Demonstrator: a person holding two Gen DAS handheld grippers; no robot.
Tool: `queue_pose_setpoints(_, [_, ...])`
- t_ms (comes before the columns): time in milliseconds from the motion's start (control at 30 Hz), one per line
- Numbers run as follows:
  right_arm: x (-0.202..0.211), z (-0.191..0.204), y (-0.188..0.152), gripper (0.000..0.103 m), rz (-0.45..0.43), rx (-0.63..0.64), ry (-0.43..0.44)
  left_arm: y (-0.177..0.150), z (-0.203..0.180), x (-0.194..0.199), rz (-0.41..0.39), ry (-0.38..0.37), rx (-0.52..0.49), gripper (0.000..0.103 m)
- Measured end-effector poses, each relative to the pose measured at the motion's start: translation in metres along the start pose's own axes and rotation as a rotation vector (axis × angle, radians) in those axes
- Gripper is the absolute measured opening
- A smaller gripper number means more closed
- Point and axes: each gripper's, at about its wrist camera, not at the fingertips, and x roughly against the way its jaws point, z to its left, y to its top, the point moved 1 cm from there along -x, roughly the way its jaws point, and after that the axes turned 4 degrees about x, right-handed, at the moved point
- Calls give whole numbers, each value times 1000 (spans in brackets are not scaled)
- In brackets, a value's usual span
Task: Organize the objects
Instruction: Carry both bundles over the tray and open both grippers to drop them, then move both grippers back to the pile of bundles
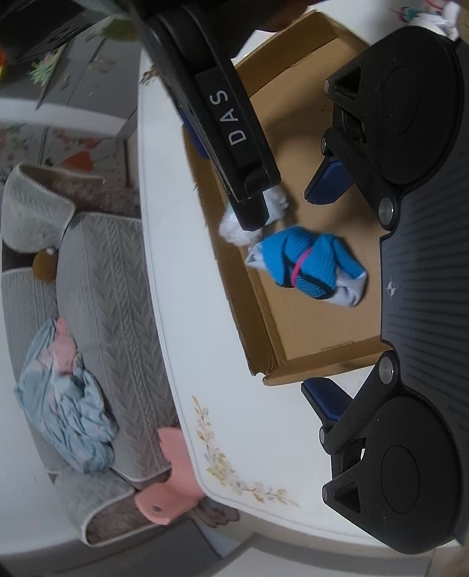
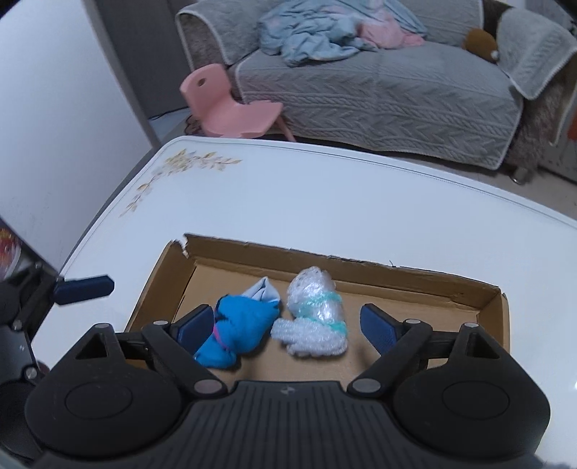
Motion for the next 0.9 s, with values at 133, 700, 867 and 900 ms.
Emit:
queue_pose_setpoints(133, [5, 5, -6, 87, 9, 46, -8, -5, -3, 8, 6, -16, -36, 103])
queue_pose_setpoints(700, [65, 15, -51, 88, -28, 148, -24, -48, 8, 68, -39, -13, -77, 103])
queue_pose_setpoints(867, [104, 17, -93, 92, -66, 199, -34, -92, 18, 105, -76, -30, -59, 103])
queue_pose_setpoints(900, [113, 17, -105, 92, -74, 213, -39, -104, 20, 113, -83, -42, -44, 103])
